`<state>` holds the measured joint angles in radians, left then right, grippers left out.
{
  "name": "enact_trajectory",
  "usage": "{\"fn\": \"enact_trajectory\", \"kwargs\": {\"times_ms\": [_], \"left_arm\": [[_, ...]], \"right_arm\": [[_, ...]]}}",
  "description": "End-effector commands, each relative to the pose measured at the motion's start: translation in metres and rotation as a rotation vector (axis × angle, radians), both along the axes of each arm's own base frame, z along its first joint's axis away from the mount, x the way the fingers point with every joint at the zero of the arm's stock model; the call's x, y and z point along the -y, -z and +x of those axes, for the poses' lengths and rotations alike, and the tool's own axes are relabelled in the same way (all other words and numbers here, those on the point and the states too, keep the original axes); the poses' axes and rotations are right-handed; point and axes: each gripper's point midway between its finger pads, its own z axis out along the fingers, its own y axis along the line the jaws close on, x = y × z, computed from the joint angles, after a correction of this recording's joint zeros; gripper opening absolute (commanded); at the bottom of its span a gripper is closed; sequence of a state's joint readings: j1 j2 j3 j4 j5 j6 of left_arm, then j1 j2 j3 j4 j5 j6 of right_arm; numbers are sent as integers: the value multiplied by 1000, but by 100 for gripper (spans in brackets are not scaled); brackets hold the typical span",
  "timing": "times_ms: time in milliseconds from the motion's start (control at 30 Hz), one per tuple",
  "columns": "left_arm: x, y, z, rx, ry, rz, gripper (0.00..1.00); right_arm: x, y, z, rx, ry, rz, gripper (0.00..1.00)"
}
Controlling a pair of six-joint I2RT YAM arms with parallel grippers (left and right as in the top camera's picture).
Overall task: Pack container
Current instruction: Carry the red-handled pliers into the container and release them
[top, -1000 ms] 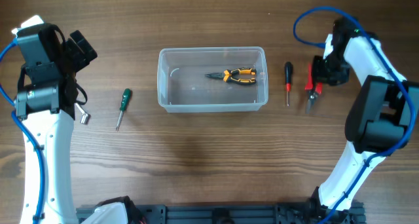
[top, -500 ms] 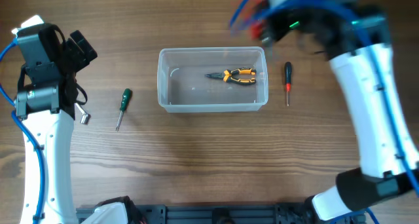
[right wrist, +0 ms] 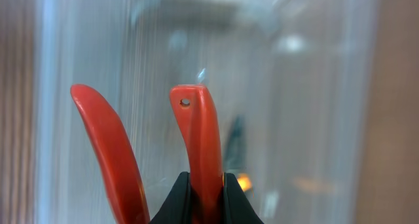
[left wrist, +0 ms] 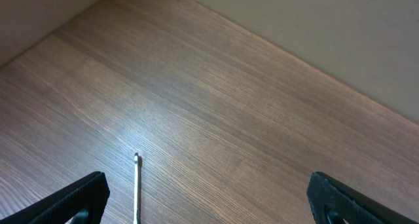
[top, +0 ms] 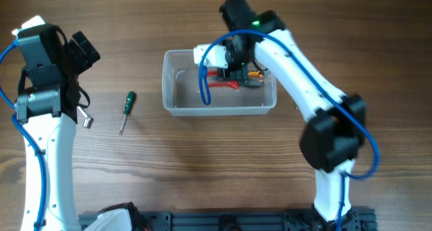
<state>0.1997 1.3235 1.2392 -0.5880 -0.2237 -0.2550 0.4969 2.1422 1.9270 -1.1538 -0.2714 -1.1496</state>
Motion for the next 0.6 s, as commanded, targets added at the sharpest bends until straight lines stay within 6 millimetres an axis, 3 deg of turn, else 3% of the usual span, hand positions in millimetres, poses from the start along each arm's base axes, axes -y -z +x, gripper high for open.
{"fn": "enact_trajectory", "kwargs": {"times_ms": [0,133,233,267,300,333,400,467,533,567], "left_arm": [[-4,-9,2,14,-4,21,100],[-4,-9,2,14,-4,21,100],[-4,-9,2,14,-4,21,100],[-4,-9,2,14,-4,22,100],[-4,-9,2,14,-4,21,100],[-4,-9,2,14,-4,21,100],[-4,-10,2,15,-4,22,100],[-4,-9,2,14,-4,22,100],[-4,-9,2,14,-4,21,100],[-4,-9,2,14,-4,21,100]], "right_arm": [[15,43,-1,-60,-11,-115,4],[21,66,-1,-100,32,-160,4],[20,69,1,-98,33,-158,6],[19,68,2,-94,41,-156,17],[18,68,6,-88,79,-152,40],[21,69,10,-81,119,-163,47],[30,69,18,-54,216,-213,48],[37,54,31,-23,366,-215,41],[41,19,47,14,523,-143,41],[48,-13,56,53,612,-80,41]]}}
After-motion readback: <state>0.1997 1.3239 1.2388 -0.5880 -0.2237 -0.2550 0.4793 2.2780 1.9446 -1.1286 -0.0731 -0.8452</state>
